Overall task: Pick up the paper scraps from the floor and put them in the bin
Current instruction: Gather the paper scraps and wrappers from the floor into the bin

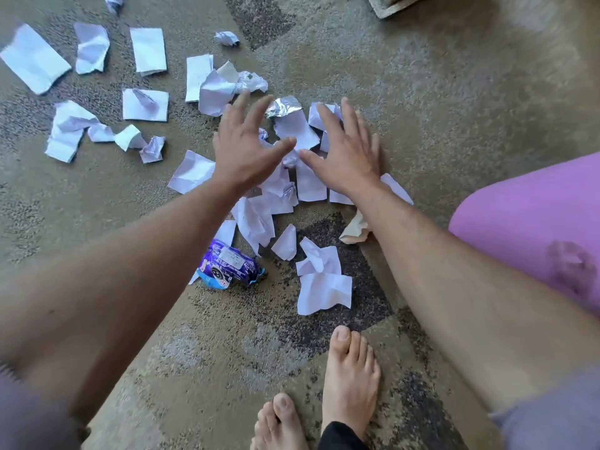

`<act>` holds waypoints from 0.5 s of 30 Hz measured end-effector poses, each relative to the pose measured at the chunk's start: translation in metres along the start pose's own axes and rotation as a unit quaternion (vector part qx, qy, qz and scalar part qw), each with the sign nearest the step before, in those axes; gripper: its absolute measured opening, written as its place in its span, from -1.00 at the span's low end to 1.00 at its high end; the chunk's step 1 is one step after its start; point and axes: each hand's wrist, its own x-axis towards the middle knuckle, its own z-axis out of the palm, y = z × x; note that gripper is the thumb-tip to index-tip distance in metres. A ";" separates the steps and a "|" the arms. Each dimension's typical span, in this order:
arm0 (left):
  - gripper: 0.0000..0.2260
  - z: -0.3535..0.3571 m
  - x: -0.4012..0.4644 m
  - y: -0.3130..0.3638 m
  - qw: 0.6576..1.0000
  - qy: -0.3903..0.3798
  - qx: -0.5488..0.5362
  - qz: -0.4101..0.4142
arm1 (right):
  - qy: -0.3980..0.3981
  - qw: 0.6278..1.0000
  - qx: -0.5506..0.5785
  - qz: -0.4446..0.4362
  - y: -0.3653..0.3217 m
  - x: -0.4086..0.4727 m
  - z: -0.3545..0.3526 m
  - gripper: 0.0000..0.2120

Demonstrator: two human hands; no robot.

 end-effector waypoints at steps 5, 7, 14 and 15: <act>-0.31 -0.002 0.022 0.012 0.993 -0.094 0.016 0.067 | -0.050 0.998 -0.032 -0.036 -0.010 0.015 -0.004 -0.46; -0.37 0.002 0.013 0.007 0.987 -0.099 0.057 0.117 | -0.058 0.996 -0.032 -0.063 -0.011 0.004 -0.002 -0.57; -0.55 0.000 -0.062 -0.023 0.967 -0.121 0.104 0.197 | -0.069 0.990 -0.050 -0.109 0.006 -0.062 0.004 -0.69; -0.54 -0.002 -0.072 -0.026 0.968 -0.116 0.105 0.196 | -0.051 0.993 -0.044 -0.097 0.012 -0.070 0.001 -0.69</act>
